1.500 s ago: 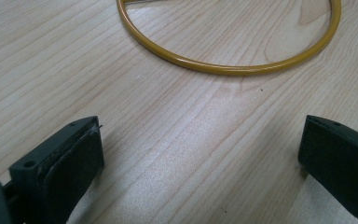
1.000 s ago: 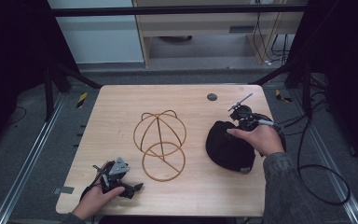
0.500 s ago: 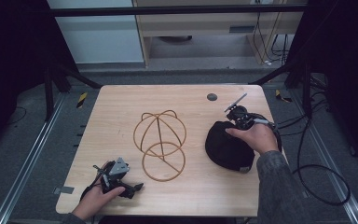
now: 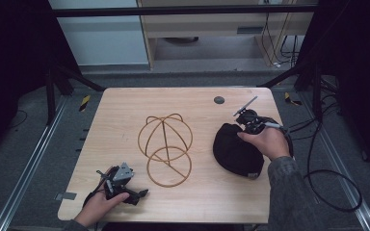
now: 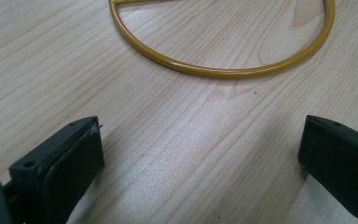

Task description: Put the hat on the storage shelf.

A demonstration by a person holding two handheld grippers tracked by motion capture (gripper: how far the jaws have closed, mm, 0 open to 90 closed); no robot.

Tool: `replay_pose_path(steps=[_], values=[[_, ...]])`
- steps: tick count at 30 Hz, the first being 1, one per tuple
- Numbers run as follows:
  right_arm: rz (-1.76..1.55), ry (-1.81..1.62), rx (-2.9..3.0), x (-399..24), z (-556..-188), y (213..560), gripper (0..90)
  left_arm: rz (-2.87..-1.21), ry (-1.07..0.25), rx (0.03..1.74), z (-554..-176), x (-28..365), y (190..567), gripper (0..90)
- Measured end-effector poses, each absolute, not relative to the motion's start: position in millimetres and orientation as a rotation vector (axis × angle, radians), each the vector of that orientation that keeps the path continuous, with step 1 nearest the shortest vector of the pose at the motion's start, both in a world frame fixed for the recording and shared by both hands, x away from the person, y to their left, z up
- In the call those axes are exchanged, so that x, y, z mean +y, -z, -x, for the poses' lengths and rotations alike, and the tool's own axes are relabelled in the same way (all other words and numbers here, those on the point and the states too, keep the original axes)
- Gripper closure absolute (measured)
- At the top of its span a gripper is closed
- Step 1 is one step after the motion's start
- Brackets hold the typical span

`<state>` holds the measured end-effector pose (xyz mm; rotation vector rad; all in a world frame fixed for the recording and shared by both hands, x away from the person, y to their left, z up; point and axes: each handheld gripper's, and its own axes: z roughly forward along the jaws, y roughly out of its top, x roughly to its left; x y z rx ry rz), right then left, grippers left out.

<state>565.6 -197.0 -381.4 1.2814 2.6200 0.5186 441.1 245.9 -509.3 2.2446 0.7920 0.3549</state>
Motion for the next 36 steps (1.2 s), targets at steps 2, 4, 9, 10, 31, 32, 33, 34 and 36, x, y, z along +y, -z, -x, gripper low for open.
replay_pose_path(steps=[2,4,9,10,31,32,33,34,36], values=[[-1.279,-0.563,2.606,-201,-560,374,75.6,-2.245,-0.355,0.791,-441,246,509,0.0],[-1.283,-0.57,2.601,-201,-558,372,75.5,-2.245,-0.354,0.791,-441,246,509,0.0],[-1.27,-0.648,2.57,-205,-545,354,75.6,-2.245,-0.355,0.791,-441,246,509,0.0],[-1.268,-0.66,2.567,-205,-544,352,75.6,-2.245,-0.355,0.791,-441,246,509,0.0],[-1.194,-0.867,2.443,-209,-512,294,76.0,-2.246,-0.354,0.79,-441,246,509,0.0],[-1.188,-0.87,2.439,-209,-512,292,75.9,-2.246,-0.354,0.79,-441,246,509,0.0],[-1.178,-0.875,2.438,-210,-511,290,76.0,-2.246,-0.353,0.79,-441,246,509,0.0],[-1.178,-0.875,2.438,-210,-511,290,76.0,-2.246,-0.353,0.79,-441,246,509,0.0],[-1.171,-0.883,2.432,-210,-511,285,76.0,-2.246,-0.354,0.79,-441,246,509,0.0]])
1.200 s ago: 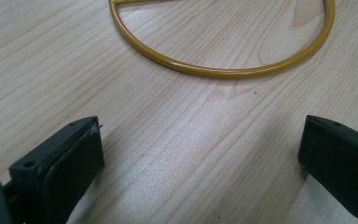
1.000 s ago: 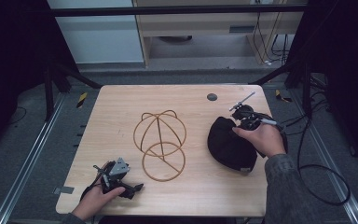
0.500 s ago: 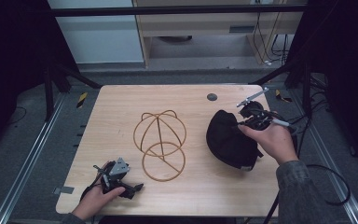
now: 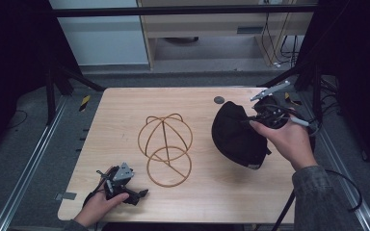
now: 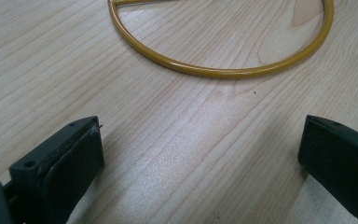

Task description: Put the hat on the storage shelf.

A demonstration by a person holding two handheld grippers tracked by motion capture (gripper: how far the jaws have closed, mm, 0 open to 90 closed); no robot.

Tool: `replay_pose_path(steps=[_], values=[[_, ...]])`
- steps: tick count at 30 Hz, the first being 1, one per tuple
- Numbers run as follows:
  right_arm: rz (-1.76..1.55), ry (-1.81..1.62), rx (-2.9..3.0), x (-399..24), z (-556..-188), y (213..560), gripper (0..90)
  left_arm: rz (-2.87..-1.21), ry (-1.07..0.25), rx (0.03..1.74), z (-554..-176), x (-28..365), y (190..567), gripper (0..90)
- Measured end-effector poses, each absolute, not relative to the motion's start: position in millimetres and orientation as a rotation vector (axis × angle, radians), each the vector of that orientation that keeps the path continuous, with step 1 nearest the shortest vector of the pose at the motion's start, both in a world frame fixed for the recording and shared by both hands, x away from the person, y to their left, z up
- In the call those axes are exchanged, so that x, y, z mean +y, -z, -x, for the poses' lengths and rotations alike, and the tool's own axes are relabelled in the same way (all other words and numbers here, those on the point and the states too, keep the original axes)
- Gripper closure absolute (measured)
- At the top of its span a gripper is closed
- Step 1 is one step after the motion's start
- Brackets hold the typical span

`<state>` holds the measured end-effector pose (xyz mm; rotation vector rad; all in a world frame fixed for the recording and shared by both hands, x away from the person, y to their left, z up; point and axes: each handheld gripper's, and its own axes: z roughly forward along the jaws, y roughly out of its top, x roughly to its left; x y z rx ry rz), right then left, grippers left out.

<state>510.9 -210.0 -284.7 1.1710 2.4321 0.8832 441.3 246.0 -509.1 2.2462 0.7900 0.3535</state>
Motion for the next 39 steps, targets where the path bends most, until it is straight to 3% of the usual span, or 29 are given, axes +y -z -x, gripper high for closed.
replay_pose_path(steps=[39], values=[[-0.933,-1.215,2.298,-172,-476,190,76.3,-2.248,-0.352,0.789,-441,246,509,0.0]])
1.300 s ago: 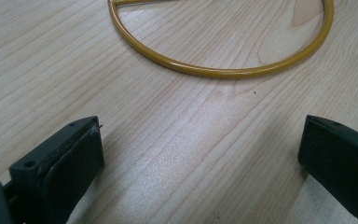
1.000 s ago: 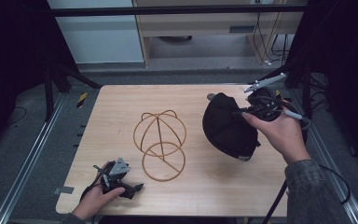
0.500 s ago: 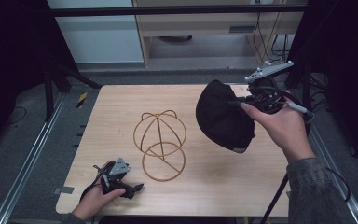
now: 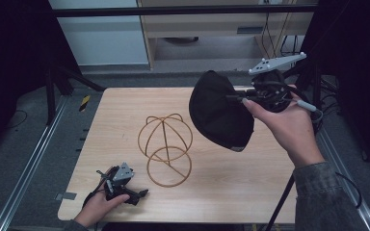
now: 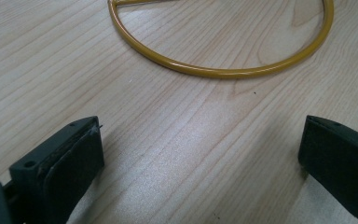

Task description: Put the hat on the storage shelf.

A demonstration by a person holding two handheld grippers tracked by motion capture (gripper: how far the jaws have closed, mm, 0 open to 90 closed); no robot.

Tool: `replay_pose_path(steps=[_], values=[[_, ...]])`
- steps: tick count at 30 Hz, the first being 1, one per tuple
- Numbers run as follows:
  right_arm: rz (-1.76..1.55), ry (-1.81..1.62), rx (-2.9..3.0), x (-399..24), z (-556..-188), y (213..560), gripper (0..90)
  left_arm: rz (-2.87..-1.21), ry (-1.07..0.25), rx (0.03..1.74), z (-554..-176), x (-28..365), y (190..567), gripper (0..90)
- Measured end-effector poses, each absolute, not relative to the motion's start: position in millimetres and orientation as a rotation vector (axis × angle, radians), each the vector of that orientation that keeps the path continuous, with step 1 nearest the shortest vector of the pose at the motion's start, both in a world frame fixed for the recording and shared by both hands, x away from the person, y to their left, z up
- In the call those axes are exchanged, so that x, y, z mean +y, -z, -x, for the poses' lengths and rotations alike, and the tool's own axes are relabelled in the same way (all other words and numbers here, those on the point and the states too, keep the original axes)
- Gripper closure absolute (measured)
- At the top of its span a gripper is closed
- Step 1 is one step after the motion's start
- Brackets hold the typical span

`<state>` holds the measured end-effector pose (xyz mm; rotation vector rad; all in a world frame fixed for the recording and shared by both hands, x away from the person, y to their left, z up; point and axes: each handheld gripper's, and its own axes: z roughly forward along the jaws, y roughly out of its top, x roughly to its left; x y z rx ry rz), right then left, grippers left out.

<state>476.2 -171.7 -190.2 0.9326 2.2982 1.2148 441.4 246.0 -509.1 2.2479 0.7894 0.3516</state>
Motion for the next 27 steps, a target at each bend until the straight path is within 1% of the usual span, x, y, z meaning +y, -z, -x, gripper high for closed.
replay_pose_path(steps=[14,27], values=[[-0.821,-1.275,2.334,-137,-468,173,76.3,-2.247,-0.352,0.791,-441,246,509,0.0],[-0.751,-1.33,2.389,-96,-477,174,76.3,-2.246,-0.353,0.791,-441,246,509,0.0]])
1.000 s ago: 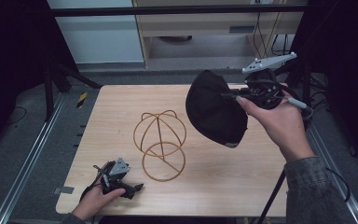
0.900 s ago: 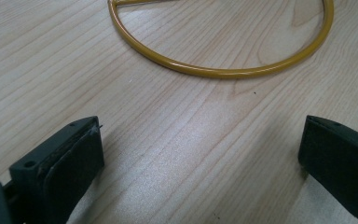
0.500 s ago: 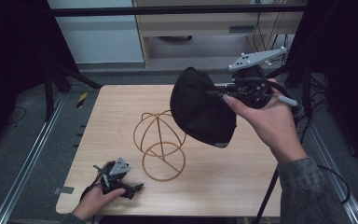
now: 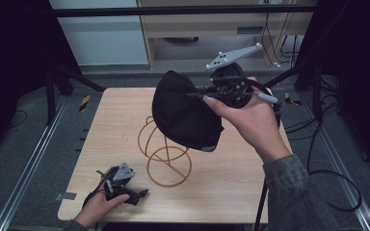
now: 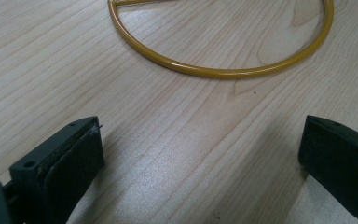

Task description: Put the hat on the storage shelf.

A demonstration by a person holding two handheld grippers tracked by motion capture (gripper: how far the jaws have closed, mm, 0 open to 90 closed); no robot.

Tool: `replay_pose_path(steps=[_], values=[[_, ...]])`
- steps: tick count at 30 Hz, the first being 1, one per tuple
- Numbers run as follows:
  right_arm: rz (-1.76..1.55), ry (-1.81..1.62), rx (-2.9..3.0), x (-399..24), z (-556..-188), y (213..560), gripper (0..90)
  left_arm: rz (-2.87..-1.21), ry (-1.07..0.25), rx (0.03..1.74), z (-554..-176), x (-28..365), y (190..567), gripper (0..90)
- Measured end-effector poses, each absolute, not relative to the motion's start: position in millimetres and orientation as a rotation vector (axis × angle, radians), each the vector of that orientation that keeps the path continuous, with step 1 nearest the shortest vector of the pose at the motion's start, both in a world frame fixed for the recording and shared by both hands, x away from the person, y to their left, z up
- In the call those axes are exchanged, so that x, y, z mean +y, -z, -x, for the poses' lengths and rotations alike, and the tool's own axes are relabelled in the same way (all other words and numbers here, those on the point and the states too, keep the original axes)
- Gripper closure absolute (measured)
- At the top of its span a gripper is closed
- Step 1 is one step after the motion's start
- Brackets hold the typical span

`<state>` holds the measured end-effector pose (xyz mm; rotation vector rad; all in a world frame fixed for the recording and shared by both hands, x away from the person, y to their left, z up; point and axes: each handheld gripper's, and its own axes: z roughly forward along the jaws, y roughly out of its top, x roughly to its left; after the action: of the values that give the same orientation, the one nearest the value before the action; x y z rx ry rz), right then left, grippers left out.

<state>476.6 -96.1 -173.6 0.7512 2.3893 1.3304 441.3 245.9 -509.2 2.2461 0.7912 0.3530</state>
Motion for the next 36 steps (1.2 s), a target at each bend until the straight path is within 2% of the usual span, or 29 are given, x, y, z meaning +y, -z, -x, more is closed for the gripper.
replay_pose_path(steps=[11,21,36], values=[[-0.714,-1.344,2.439,-68,-484,178,76.1,-2.247,-0.352,0.791,-441,246,509,0.0],[-0.732,-1.239,2.516,-38,-504,196,76.1,-2.246,-0.353,0.791,-441,246,509,0.0],[-0.752,-1.17,2.579,-20,-514,211,76.0,-2.244,-0.351,0.792,-441,246,509,0.0]])
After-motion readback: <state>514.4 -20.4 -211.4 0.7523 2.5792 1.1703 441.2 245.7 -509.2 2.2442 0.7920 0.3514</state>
